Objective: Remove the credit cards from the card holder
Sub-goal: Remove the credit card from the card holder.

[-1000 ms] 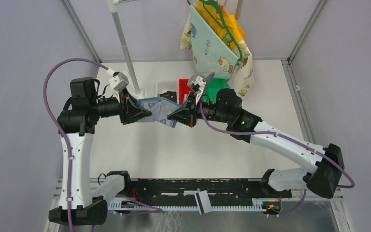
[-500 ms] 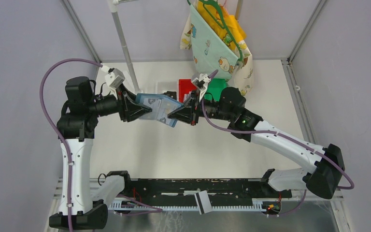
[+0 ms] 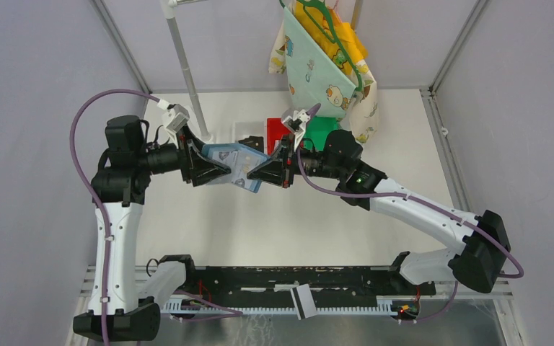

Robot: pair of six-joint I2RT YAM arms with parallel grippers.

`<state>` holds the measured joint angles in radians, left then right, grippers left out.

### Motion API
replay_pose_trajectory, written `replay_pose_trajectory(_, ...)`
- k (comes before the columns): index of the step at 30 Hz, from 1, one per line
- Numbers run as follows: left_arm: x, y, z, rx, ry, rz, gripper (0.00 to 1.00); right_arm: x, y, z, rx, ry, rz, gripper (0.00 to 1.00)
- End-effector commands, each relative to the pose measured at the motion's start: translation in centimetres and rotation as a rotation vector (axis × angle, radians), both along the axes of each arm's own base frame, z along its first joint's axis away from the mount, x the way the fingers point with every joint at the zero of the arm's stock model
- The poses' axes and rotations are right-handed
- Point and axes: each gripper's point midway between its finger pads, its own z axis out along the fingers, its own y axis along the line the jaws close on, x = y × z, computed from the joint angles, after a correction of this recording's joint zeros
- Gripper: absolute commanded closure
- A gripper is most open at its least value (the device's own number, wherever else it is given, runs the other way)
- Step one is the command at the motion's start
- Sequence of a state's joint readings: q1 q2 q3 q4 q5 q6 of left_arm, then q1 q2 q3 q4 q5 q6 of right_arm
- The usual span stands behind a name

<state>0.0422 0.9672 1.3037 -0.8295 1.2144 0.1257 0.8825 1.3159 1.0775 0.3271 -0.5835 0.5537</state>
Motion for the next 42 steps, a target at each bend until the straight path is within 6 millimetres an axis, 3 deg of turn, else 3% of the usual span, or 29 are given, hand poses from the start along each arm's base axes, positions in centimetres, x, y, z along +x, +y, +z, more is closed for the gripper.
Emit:
replay_pose_trajectory(1,-0.9,-0.7,-0.3,-0.014,0.002,-0.037,0.34,0.2,0.3,2.7,0.064,-0.037,-0.002,1.0)
replay_pose_trajectory(5,-0.1,-0.2,-0.4,0.021,-0.031,0.016,0.37,0.2,0.1,2.5,0.055,-0.041,-0.012,1.0)
replay_pose_trajectory(12,1.0,0.2,1.0,0.047,-0.066,0.061,0.63,0.0,-0.7,2.2,0.045,-0.057,-0.02,1.0)
replay_pose_trajectory(17,0.5,0.0,1.3,0.043,-0.067,0.034,0.65,-0.3,-1.1,2.0,0.069,-0.047,0.002,1.0)
replay_pose_trajectory(24,-0.8,-0.3,0.8,0.038,-0.043,-0.028,0.59,-0.8,-1.3,2.6,0.131,-0.019,0.05,1.0)
replay_pose_trajectory(30,-2.0,-0.7,0.8,0.013,-0.006,-0.107,0.69,-1.2,-2.1,2.6,0.187,0.009,0.094,1.0)
replay_pose_trajectory(34,-2.5,-1.1,1.2,-0.019,0.02,-0.155,0.83,-1.7,-2.2,2.6,0.207,0.005,0.131,1.0)
replay_pose_trajectory(38,-2.7,-1.2,1.7,-0.036,0.034,-0.167,0.94,-1.8,-2.0,2.3,0.205,-0.01,0.143,0.85)
replay_pose_trajectory(42,-2.6,-1.3,2.2,-0.056,0.058,-0.166,0.96,-1.7,-1.9,2.0,0.199,-0.019,0.147,0.81)
